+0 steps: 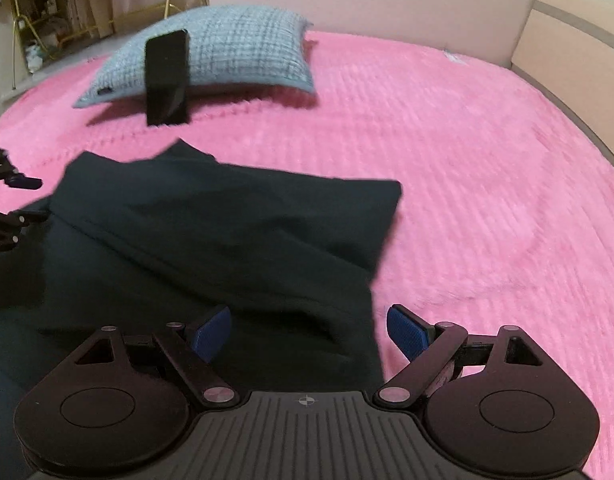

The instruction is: Fold clothes

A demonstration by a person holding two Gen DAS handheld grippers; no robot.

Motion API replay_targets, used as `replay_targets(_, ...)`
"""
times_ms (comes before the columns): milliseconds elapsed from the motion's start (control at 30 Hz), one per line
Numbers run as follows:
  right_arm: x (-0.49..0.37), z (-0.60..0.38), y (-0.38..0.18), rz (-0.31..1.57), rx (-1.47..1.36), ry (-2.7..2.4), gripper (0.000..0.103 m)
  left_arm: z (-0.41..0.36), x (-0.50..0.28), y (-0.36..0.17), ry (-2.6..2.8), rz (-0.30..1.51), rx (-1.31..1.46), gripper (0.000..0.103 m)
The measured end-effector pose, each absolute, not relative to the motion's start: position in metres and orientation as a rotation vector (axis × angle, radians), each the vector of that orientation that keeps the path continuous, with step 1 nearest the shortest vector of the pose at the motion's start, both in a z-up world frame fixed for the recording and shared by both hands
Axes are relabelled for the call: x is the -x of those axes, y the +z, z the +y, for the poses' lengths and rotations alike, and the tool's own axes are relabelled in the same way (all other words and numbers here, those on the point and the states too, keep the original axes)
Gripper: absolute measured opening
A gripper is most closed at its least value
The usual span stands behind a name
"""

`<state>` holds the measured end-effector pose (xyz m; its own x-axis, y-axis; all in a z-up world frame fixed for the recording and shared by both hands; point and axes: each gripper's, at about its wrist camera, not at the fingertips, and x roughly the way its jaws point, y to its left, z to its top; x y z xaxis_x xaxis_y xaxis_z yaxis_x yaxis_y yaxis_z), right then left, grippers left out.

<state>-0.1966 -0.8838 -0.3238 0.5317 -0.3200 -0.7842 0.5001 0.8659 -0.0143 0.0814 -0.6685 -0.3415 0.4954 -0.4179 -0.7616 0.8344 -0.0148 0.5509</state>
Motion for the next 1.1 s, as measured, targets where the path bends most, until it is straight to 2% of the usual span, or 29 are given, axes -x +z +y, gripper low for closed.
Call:
replay_targets(133, 0.197, -0.89, -0.337, 0.891, -0.229, -0.473, 0.088, -0.681, -0.075, -0.37, -1.115, 0.282, -1.459, 0.032)
replay_targets(200, 0.197, -0.887, -0.341, 0.895, -0.214, -0.457, 0.088, -0.682, -0.074, -0.373, -1.128, 0.241, -1.508, 0.018)
replay_targets(233, 0.196, -0.887, -0.344, 0.907, -0.203, -0.451, 0.088, -0.682, -0.076, -0.373, -1.129, 0.232, -1.518, 0.007)
replay_targets(267, 0.195, -0.886, -0.346, 0.918, -0.19, -0.45, 0.088, -0.683, -0.077, -0.372, -1.128, 0.222, -1.525, 0.004)
replay_targets(433, 0.192, -0.894, -0.356, 0.936, -0.169, -0.483, 0.088, -0.664, -0.067, -0.336, -1.077, 0.172, -1.431, 0.004)
replay_targets(600, 0.195, -0.909, -0.366, 0.963, -0.171, -0.524, 0.088, -0.637, -0.062, -0.355, -1.053, 0.301, -1.492, 0.004)
replay_targets(733, 0.205, -0.92, -0.368, 0.982, -0.19, -0.547, 0.088, -0.631, -0.056, -0.362, -1.071, 0.333, -1.49, 0.004)
replay_targets(933, 0.211, -0.915, -0.357, 1.005, -0.197, -0.576, 0.088, -0.624, -0.059, -0.369, -1.048, 0.381, -1.51, 0.009)
replay_targets(1100, 0.223, -0.896, -0.346, 1.006, -0.218, -0.597, 0.088, -0.61, -0.065, -0.349, -1.003, 0.45, -1.404, 0.016)
